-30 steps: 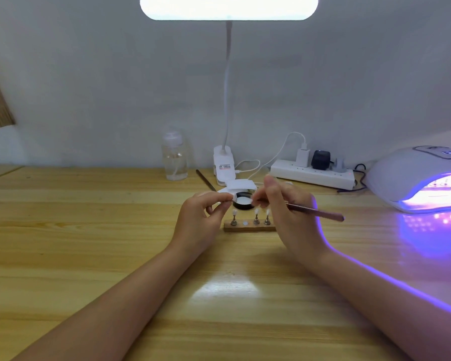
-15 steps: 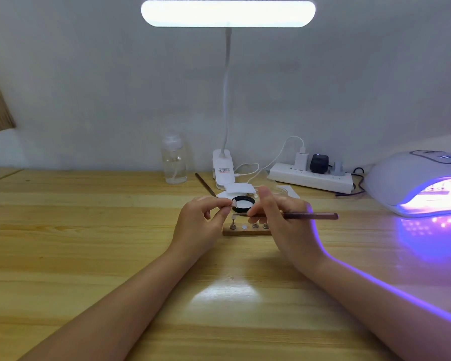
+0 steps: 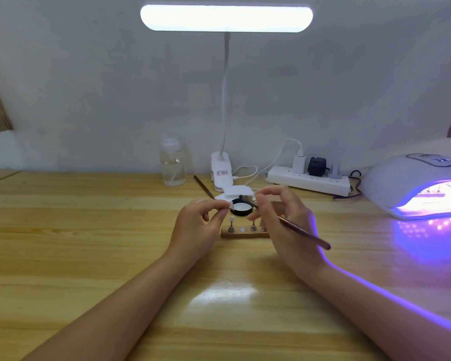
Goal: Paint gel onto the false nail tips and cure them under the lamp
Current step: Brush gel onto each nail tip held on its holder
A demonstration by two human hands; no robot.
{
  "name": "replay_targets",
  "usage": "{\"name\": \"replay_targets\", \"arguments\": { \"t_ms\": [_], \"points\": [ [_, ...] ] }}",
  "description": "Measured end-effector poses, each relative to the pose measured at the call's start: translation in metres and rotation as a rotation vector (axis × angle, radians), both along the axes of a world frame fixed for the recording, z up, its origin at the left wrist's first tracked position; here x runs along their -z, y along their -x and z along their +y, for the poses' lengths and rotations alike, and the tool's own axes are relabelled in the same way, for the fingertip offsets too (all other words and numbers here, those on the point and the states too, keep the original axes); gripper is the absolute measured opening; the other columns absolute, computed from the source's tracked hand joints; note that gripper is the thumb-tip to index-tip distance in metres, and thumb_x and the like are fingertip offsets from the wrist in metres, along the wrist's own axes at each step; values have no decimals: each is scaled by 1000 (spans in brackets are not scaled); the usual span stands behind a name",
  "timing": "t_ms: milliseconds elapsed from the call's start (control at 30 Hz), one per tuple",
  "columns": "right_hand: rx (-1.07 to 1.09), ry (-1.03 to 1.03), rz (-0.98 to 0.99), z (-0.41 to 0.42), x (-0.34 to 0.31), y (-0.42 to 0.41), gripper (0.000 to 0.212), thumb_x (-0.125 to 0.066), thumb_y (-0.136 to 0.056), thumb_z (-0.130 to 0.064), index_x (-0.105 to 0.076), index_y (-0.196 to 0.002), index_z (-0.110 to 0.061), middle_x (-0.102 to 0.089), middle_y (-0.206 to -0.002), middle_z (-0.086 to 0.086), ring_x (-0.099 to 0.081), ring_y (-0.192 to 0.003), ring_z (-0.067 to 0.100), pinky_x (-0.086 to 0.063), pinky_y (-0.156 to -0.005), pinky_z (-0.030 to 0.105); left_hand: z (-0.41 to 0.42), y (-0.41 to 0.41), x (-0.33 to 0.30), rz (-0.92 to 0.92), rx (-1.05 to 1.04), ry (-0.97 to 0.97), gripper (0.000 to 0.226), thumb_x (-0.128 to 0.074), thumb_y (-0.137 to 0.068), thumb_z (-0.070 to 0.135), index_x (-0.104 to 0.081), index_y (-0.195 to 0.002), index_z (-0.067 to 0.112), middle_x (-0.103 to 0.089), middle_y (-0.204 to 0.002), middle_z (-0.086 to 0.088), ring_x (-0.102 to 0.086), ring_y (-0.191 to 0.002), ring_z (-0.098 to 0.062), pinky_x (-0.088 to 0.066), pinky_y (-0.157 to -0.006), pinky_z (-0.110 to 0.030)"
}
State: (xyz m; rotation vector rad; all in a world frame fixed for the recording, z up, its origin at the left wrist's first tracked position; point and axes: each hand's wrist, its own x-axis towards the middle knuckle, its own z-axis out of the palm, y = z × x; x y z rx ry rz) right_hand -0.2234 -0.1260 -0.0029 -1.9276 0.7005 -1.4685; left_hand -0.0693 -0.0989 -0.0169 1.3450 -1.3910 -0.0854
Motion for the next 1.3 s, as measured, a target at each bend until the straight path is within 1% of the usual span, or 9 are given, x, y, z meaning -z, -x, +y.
{"name": "replay_targets", "arguments": {
  "t_ms": [167,300,367,467,600,833,1000,1133,1300],
  "points": [
    [38,251,170,-1,8,2,1,-64,-86,-17,-64,-86,-19,-65,-77,-9,-59,-75,2,-42,-67,7,1,0,0,-21,-12,13,17,-67,-79,3,-72,-85,19,-60,-75,21,-43,-63,-6,-37,-63,-14],
    [17,201,107,2,8,2,27,-44,-88,-39,-63,-74,-24,-64,-69,-9,-59,-71,3,-42,-65,10,1,0,0,-36,-8,5,16,-67,-79,4,-72,-88,16,-59,-76,21,-44,-64,-6,-38,-65,-14],
    [18,179,88,2,8,2,26,-40,-87,-42,-60,-74,-32,-64,-68,-13,-59,-72,0,-41,-66,8,1,0,1,-44,-6,-1,16,-66,-79,4,-72,-87,17,-60,-76,21,-44,-65,-5,-38,-65,-16],
    [50,203,121,1,8,1,14,-48,-89,-36,-59,-81,-32,-65,-75,-12,-58,-74,3,-40,-67,9,1,0,1,-40,0,2,17,-66,-79,3,-72,-86,18,-61,-76,18,-45,-66,-5,-38,-67,-17],
    [8,182,110,0,9,1,20,-48,-89,-41,-63,-78,-33,-68,-73,-9,-61,-72,0,-44,-65,10,0,1,2,-45,1,5,15,-67,-79,3,-73,-87,14,-65,-79,9,-46,-67,-5,-37,-67,-12],
    [22,190,53,1,7,0,21,-45,-89,-42,-61,-77,-37,-66,-71,-22,-60,-70,-8,-41,-65,5,0,1,2,-45,10,2,16,-66,-79,2,-72,-86,15,-64,-78,13,-49,-70,-8,-37,-66,-12],
    [-17,125,3,1,9,0,24,-51,-92,-42,-63,-72,-36,-67,-65,-22,-61,-62,-5,-45,-61,9,0,1,1,-35,-6,-2,15,-66,-79,4,-73,-88,14,-62,-77,17,-47,-66,-3,-36,-65,-7],
    [22,202,51,0,7,-2,18,-47,-90,-41,-61,-78,-38,-66,-73,-23,-61,-71,-7,-42,-65,5,0,1,1,-31,-21,-7,14,-67,-79,5,-73,-88,15,-61,-77,19,-47,-64,-1,-36,-65,-7],
    [-3,125,-23,-2,11,-1,28,-51,-91,-43,-64,-69,-33,-66,-60,-17,-64,-59,-2,-49,-57,12,1,1,1,-31,-16,-21,14,-67,-79,6,-73,-88,16,-62,-77,18,-48,-64,3,-35,-64,-6]
  ]
}}
